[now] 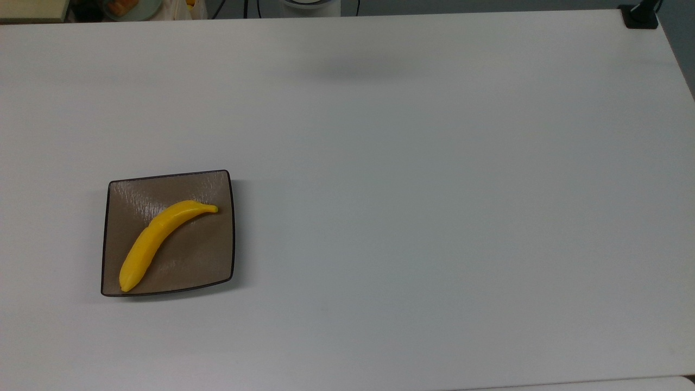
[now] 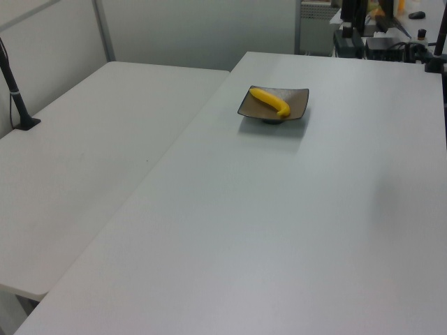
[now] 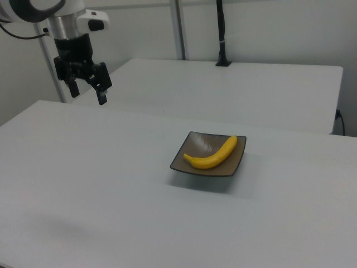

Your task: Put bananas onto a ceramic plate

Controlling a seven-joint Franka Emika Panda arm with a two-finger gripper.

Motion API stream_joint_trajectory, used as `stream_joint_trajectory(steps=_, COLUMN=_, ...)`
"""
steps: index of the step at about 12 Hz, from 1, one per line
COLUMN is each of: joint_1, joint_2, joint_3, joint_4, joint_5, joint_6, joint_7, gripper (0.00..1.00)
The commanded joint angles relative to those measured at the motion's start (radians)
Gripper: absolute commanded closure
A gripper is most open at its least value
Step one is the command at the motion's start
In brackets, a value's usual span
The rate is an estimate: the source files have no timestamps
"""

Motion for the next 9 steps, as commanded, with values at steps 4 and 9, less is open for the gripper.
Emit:
stream_joint_trajectory(steps=4, joint_1=0.076, joint_2=0.032, joint_3=-0.060, joint_4=-0.067, joint_5=0.005, joint_6=0.142, joint_7=-0.126, gripper=0.00)
stream_joint_trajectory(steps=9, joint_1=0.093, joint_2=0.030, joint_3=-0.089, joint_4=-0.075, joint_5=0.005, joint_6=0.143, joint_7=-0.135, gripper=0.00)
